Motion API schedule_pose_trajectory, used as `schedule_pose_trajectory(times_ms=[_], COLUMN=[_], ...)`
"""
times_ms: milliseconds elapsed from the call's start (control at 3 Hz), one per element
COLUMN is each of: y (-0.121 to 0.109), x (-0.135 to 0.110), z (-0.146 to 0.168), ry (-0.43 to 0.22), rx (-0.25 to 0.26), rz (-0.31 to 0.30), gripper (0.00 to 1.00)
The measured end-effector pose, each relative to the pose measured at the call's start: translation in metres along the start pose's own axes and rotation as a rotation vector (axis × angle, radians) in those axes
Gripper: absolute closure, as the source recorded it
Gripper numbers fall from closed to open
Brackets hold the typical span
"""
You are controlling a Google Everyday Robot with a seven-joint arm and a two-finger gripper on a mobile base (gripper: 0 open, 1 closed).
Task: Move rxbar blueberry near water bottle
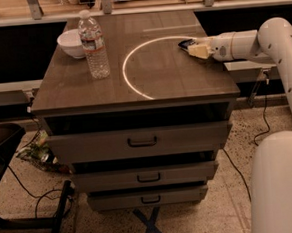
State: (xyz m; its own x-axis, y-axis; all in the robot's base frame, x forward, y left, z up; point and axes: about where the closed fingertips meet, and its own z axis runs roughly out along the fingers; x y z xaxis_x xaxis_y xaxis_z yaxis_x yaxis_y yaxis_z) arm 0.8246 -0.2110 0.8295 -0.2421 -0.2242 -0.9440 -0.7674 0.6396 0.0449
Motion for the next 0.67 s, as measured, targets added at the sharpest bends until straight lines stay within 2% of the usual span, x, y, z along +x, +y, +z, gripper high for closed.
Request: schedule_pose_trajectory(times_ms=[333, 667], y=[0.0, 0.004], x=[0.0, -0.049], z=[0.0, -0.008], ry=[0.0, 0.039], rx=[0.0, 0.075], rz=[0.0, -0.089], gripper=[1.0, 0.82])
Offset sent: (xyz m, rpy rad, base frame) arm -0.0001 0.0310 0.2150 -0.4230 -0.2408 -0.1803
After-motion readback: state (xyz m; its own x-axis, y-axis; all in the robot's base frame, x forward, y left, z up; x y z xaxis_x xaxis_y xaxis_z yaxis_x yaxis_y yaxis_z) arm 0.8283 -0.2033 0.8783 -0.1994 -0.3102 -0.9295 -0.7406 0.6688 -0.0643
